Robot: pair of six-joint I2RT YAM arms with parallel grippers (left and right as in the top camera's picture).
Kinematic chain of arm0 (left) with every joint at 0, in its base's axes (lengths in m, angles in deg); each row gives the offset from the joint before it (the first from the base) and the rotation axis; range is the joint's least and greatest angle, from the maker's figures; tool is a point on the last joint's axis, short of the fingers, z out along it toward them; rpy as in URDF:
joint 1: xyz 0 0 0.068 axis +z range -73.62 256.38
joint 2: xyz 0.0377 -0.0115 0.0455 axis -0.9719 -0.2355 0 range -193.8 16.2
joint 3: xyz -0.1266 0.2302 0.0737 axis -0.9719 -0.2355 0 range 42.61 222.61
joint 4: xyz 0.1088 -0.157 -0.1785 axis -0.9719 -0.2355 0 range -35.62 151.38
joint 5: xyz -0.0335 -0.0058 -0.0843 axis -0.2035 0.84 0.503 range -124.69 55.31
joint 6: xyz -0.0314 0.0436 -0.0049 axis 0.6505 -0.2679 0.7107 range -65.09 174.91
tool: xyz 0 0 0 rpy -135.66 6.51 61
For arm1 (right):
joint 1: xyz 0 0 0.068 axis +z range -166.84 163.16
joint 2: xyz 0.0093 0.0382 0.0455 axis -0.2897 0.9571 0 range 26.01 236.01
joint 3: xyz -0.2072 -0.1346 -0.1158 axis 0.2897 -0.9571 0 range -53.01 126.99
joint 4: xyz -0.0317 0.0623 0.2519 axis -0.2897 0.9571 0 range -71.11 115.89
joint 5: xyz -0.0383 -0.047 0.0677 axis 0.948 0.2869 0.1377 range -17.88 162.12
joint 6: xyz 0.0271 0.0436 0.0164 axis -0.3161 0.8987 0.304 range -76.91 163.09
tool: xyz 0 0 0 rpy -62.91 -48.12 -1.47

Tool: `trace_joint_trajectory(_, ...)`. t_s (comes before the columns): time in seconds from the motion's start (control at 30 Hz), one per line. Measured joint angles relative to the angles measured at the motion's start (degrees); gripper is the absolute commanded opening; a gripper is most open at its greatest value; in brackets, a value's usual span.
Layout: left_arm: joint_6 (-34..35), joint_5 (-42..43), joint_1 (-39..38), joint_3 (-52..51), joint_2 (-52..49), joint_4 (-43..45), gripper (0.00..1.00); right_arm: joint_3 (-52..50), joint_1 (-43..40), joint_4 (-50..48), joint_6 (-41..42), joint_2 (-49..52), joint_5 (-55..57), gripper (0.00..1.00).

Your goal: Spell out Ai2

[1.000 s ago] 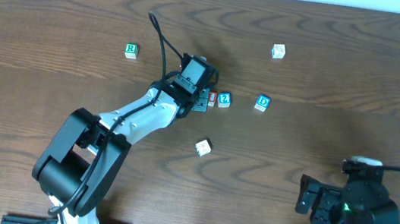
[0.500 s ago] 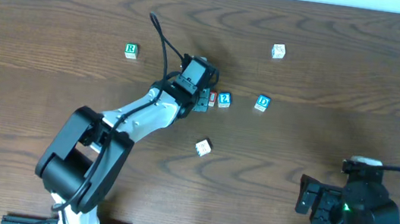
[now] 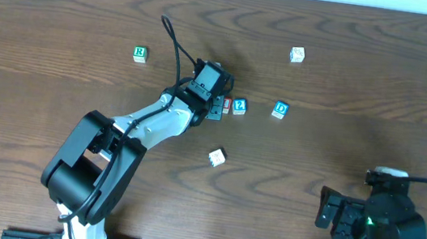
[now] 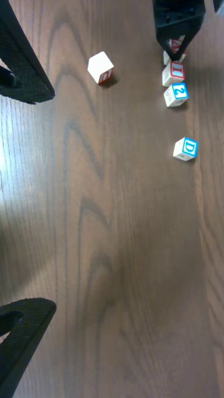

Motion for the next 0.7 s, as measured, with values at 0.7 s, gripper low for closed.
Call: trace_joint_trajectory(0.7,-0.2,0.0,0.0,0.0,0.0,1.2,0.43,0.0,0.0,0.0,0.0,0.0,0.0,0.99)
